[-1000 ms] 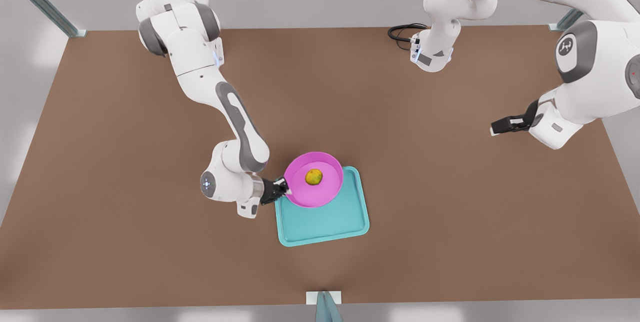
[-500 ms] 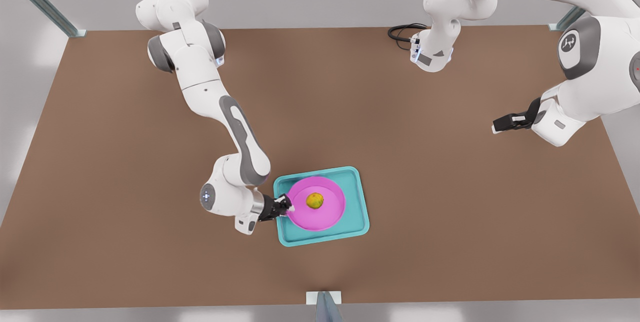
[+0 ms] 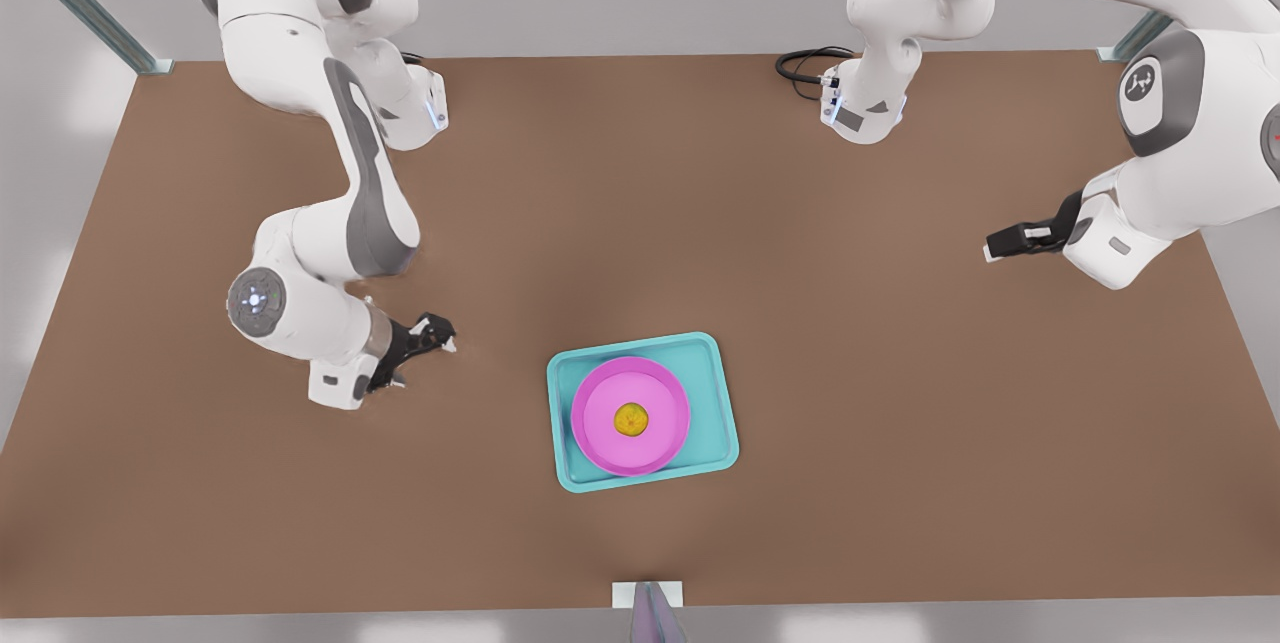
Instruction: Place the orange on the plate with the left arm and the plate on the tray with the right arm
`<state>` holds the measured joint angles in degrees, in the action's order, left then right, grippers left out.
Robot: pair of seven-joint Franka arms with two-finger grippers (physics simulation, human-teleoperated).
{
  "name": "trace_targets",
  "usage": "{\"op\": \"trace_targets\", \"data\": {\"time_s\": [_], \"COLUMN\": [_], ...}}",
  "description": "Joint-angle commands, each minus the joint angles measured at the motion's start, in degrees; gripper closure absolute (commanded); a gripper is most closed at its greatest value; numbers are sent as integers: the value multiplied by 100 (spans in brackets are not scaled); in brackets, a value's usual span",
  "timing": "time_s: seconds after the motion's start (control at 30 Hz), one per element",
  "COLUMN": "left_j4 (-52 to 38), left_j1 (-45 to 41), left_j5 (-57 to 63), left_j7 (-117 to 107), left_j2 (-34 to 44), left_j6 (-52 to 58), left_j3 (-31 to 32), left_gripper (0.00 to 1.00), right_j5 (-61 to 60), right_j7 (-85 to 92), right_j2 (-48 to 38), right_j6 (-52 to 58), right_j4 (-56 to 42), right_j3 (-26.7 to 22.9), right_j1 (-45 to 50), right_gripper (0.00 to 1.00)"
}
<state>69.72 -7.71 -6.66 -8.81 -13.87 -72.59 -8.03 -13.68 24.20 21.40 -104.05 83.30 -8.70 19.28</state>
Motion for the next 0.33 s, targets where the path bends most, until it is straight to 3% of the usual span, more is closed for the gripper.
{"op": "trace_targets", "data": {"time_s": [0.0,0.17,0.3], "left_j4": [-3,-3,-3], "left_j1": [-3,-3,-3], "left_j5": [16,7,7], "left_j7": [11,11,19], "left_j2": [7,7,7], "left_j6": [104,113,122], "left_j3": [4,4,4], "left_gripper": [0,0,0], "right_j5": [1174,1640,1658], "right_j7": [-249,-468,-627], "right_j2": [-567,-1428,-1472], "right_j6": [1123,1695,1853], "right_j4": [11,55,55], "right_j3": [0,0,0], "right_j1": [-188,-487,-495], "right_gripper": [0,0,0]}}
